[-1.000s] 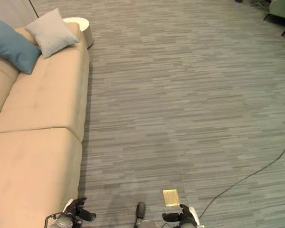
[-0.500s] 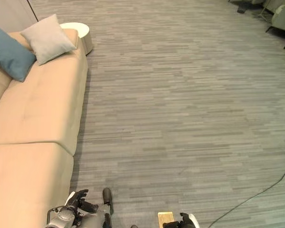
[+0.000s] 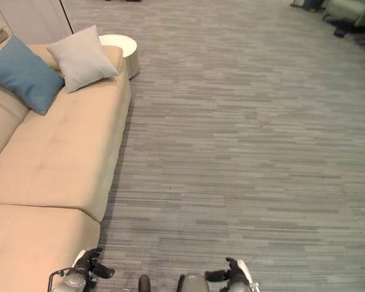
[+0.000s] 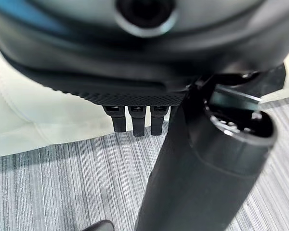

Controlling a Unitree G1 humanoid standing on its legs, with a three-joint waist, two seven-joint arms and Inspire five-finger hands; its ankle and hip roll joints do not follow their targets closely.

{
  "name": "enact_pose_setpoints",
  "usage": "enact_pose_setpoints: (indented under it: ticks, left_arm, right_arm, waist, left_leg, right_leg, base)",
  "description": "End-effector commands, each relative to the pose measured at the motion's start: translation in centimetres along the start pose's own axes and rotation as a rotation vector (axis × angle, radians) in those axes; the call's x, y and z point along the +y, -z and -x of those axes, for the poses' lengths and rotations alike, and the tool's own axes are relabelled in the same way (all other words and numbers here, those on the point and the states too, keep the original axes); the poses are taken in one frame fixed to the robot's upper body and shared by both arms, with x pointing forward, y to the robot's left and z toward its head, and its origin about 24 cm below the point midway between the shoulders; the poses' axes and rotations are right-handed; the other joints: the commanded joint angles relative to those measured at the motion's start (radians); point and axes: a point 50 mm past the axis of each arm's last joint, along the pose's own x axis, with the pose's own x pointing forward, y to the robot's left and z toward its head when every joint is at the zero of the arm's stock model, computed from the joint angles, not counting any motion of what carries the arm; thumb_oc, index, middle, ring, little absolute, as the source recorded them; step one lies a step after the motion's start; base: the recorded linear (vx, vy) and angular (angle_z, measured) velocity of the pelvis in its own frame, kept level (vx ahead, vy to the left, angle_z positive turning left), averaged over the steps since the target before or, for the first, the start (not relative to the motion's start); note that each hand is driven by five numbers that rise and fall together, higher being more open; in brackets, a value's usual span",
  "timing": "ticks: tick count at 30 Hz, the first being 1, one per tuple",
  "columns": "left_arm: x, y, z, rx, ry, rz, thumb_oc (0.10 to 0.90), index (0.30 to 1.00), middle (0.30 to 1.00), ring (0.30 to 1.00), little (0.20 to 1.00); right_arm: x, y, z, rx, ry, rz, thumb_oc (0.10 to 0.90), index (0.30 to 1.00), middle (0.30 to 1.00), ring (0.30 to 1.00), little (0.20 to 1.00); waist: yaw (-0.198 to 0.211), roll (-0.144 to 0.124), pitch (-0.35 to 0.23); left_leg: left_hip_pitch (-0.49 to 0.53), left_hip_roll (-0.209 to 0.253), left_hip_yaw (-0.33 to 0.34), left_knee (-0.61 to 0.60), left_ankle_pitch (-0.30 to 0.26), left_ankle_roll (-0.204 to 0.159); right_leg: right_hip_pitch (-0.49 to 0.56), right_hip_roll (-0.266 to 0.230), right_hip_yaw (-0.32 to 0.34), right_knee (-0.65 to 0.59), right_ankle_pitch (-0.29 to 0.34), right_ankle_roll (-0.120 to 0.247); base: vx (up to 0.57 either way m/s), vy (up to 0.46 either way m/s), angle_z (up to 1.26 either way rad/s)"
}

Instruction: Pick up all the scattered cushions and arrange them neatly on the sofa.

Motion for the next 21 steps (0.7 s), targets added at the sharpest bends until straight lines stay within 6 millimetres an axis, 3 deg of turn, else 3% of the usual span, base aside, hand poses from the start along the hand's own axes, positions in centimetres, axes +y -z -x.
enact_pose_setpoints:
  ticks: [1,4,5,6,8,9,10,11,14,15,16,17,18,19,21]
  left_arm:
    - [0.4,-1.2,-0.2,-0.049,-0.02,0.014,0.8,0.9,0.9,0.9,0.9]
    - [-0.3,0.2,0.0,-0.004,-0.009,0.013,0.8,0.9,0.9,0.9,0.9]
    - [-0.6,0.3,0.1,-0.004,0.006,0.015,0.8,0.9,0.9,0.9,0.9]
    - [-0.6,0.3,0.1,-0.004,0.006,0.015,0.8,0.9,0.9,0.9,0.9]
    - [-0.7,0.2,0.1,-0.005,0.013,0.012,0.8,0.9,0.9,0.9,0.9]
    - [-0.8,-0.3,0.0,-0.019,0.022,0.019,0.8,0.9,0.9,0.9,0.9]
    - [-0.8,-0.3,0.0,-0.019,0.022,0.019,0.8,0.9,0.9,0.9,0.9]
    - [-0.9,-0.5,0.0,-0.021,0.026,0.009,0.8,0.9,0.9,0.9,0.9]
    - [-1.1,-0.8,0.0,-0.032,0.034,-0.011,0.8,0.9,0.9,0.9,0.9]
    - [-1.2,-0.9,0.0,-0.037,0.039,-0.023,0.8,0.9,0.9,0.9,0.9]
    - [-1.4,-1.2,0.0,-0.049,0.045,-0.034,0.8,0.9,0.9,0.9,0.9]
    - [-1.5,-1.3,0.0,-0.055,0.046,-0.042,0.8,0.9,0.9,0.9,0.9]
    - [-1.5,-1.3,0.0,-0.055,0.046,-0.042,0.8,0.9,0.9,0.9,0.9]
    - [-1.5,-1.5,0.0,-0.064,0.047,-0.048,0.8,0.9,0.9,0.9,0.9]
    - [-1.5,-1.5,0.0,-0.064,0.046,-0.049,0.8,0.9,0.9,0.9,0.9]
  right_arm:
    - [-1.6,1.7,0.0,0.037,0.037,0.038,0.8,0.9,0.9,0.9,0.9]
    - [-1.2,2.7,0.3,0.058,0.024,0.04,0.8,0.9,0.9,0.9,0.9]
    - [-1.3,3.0,0.4,0.066,0.029,0.023,0.8,0.9,0.9,0.9,0.9]
    - [-1.3,3.0,0.4,0.066,0.029,0.023,0.8,0.9,0.9,0.9,0.9]
    - [-1.5,3.0,0.4,0.065,0.037,-0.008,0.8,0.9,0.9,0.9,0.9]
    - [-1.7,3.0,0.3,0.069,0.042,-0.025,0.8,0.9,0.9,0.9,0.9]
    - [-1.7,3.0,0.3,0.069,0.042,-0.026,0.8,0.9,0.9,0.9,0.9]
    - [-2.0,3.2,0.3,0.081,0.052,-0.036,0.8,0.9,0.9,0.9,0.9]
    - [-2.1,3.4,0.3,0.09,0.056,-0.042,0.8,0.9,0.9,0.9,0.9]
    - [-2.1,3.6,0.4,0.094,0.057,-0.042,0.8,0.9,0.9,0.9,0.9]
    - [-2.1,4.0,0.5,0.101,0.06,-0.038,0.8,0.9,0.9,0.9,0.9]
    - [-2.1,4.1,0.5,0.102,0.062,-0.033,0.8,0.9,0.9,0.9,0.9]
    - [-2.1,4.1,0.5,0.102,0.062,-0.033,0.8,0.9,0.9,0.9,0.9]
    - [-2.2,4.2,0.5,0.105,0.065,-0.024,0.8,0.9,0.9,0.9,0.9]
    - [-2.2,4.3,0.5,0.108,0.066,-0.018,0.8,0.9,0.9,0.9,0.9]
  waist:
    - [-0.042,-0.019,-0.01]
    - [-0.051,-0.027,-0.033]
    - [-0.05,-0.024,-0.036]
    - [-0.051,-0.023,-0.036]
    - [-0.054,-0.034,-0.033]
    - [-0.043,-0.051,-0.018]
    - [-0.044,-0.049,-0.018]
    - [-0.034,-0.062,-0.003]
    - [-0.023,-0.07,0.004]
    - [-0.019,-0.067,0.006]
    - [-0.013,-0.061,0.005]
    - [-0.006,-0.05,0.003]
    - [-0.006,-0.051,0.002]
    - [0.011,-0.025,-0.002]
    - [0.017,-0.026,-0.001]
  left_leg:
    - [0.045,-0.018,-0.057,0.083,-0.137,-0.054]
    - [0.079,-0.015,-0.079,0.113,-0.175,-0.068]
    - [0.059,0.001,-0.073,0.19,-0.144,-0.096]
    - [0.058,0.002,-0.075,0.193,-0.145,-0.096]
    - [-0.028,0.049,-0.018,0.399,-0.065,-0.144]
    - [-0.116,0.093,0.024,0.597,-0.01,-0.154]
    - [-0.12,0.096,0.022,0.604,-0.013,-0.155]
    - [-0.186,0.123,0.048,0.699,0.003,-0.148]
    - [-0.263,0.127,0.072,0.657,-0.018,-0.132]
    - [-0.284,0.12,0.078,0.591,-0.031,-0.125]
    - [-0.3,0.101,0.08,0.427,-0.025,-0.123]
    - [-0.315,0.096,0.075,0.315,0.028,-0.13]
    - [-0.314,0.095,0.076,0.308,0.034,-0.13]
    - [-0.328,0.085,0.057,0.149,0.119,-0.151]
    - [-0.337,0.075,0.054,0.103,0.134,-0.155]
  right_leg:
    - [0.077,0.068,0.065,-0.228,0.176,0.05]
    - [0.112,0.072,0.07,-0.228,0.179,0.031]
    - [0.15,0.073,0.06,-0.248,0.171,0.015]
    - [0.151,0.074,0.058,-0.25,0.172,0.014]
    - [0.208,0.067,0.039,-0.274,0.149,-0.014]
    - [0.261,0.065,0.036,-0.297,0.123,-0.042]
    - [0.261,0.068,0.035,-0.297,0.124,-0.043]
    - [0.307,0.072,0.035,-0.307,0.099,-0.066]
    - [0.353,0.07,0.029,-0.321,0.078,-0.071]
    - [0.373,0.074,0.028,-0.329,0.068,-0.069]
    - [0.396,0.081,0.025,-0.338,0.051,-0.058]
    - [0.417,0.097,0.029,-0.346,0.042,-0.054]
    - [0.415,0.096,0.029,-0.346,0.044,-0.054]
    - [0.453,0.13,0.045,-0.358,0.028,-0.049]
    - [0.475,0.135,0.053,-0.362,0.019,-0.046]
  base:
    - [0.5,-0.219,0.42]
    - [0.36,-0.191,0.53]
    - [0.35,-0.223,0.42]
    - [0.25,-0.217,0.39]
    - [0.22,-0.283,0.48]
    - [0.23,-0.292,0.49]
    - [0.32,-0.338,0.32]
    - [0.28,-0.208,0.0]
    - [0.23,-0.106,0.04]
    - [0.39,-0.042,0.03]
    - [0.44,-0.009,0.03]
    - [0.32,0.011,0.1]
    - [0.37,0.022,0.14]
    - [0.24,0.015,0.08]
    - [0.3,0.008,-0.06]
